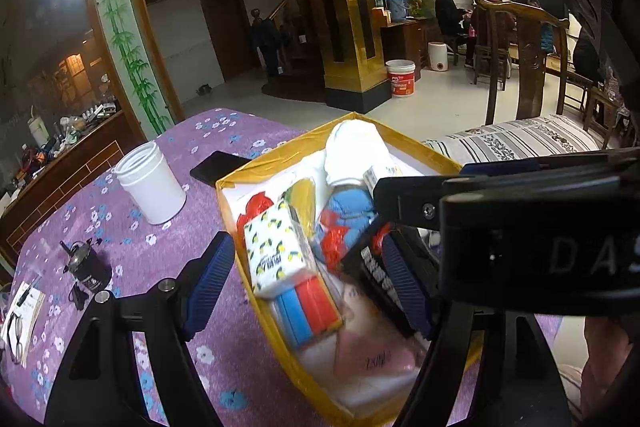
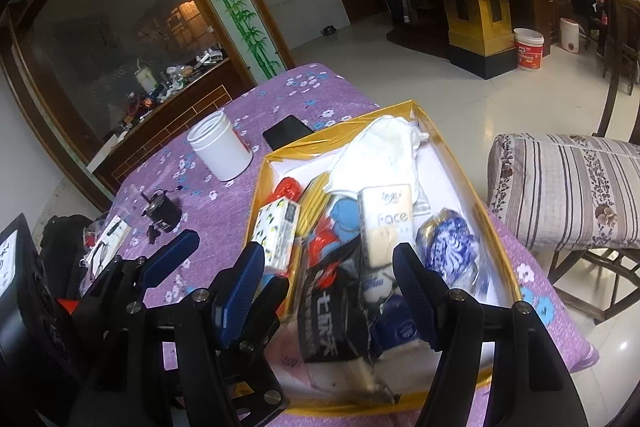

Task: Organize soft objects

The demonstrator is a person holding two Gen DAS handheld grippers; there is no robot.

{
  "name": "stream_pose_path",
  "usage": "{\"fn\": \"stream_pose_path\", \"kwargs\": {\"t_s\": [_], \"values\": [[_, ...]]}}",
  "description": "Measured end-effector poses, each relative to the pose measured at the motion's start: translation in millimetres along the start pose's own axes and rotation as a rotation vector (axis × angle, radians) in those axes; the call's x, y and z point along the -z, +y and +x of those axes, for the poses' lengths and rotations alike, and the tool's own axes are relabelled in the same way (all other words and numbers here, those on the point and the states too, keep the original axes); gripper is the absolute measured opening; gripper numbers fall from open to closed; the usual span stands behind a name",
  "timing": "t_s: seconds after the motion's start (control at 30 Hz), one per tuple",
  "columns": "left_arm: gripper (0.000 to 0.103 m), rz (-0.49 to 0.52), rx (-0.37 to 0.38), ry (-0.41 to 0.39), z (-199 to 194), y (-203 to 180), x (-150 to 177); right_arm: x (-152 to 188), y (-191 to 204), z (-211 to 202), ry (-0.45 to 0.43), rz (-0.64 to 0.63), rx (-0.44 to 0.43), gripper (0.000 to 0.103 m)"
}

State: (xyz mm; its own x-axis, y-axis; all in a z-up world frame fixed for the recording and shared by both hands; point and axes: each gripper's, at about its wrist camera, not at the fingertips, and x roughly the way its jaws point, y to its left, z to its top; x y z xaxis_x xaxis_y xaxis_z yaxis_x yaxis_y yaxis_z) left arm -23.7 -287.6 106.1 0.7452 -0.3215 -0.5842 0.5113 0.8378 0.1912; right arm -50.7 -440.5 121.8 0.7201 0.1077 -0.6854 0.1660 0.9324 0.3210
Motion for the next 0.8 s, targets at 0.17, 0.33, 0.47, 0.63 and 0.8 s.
{"fn": "stream_pose_path", "kwargs": {"t_s": [0.17, 0.33, 0.47, 0.63, 0.8], "values": [[0.076, -0.006, 0.009, 0.012, -9.8, 3.9, 10.0, 15.6, 5.5, -7.9, -0.026, -0.016, 0.010, 0.081], [0.076, -0.009, 0.013, 0.020, -19.8, 6.1, 21.2, 28.6, 10.6, -16.7, -0.052, -0.030, 0.033, 0.091], [0.076, -0.024, 0.019, 0.037, -27.7, 10.5, 31.6, 41.6, 11.8, -25.3, -0.071, -0.028, 0.036, 0.092], [0.082, -0.053, -0.039, 0.072, -38.4, 26.7, 54.6, 63.6, 12.4, -34.4, -0.087, -0.045, 0.056, 0.095], [0.082, -0.061, -0.108, 0.104, -42.2, 40.0, 74.5, 97.5, 23.4, -46.3, -0.147, -0.082, 0.068, 0.103]]}}
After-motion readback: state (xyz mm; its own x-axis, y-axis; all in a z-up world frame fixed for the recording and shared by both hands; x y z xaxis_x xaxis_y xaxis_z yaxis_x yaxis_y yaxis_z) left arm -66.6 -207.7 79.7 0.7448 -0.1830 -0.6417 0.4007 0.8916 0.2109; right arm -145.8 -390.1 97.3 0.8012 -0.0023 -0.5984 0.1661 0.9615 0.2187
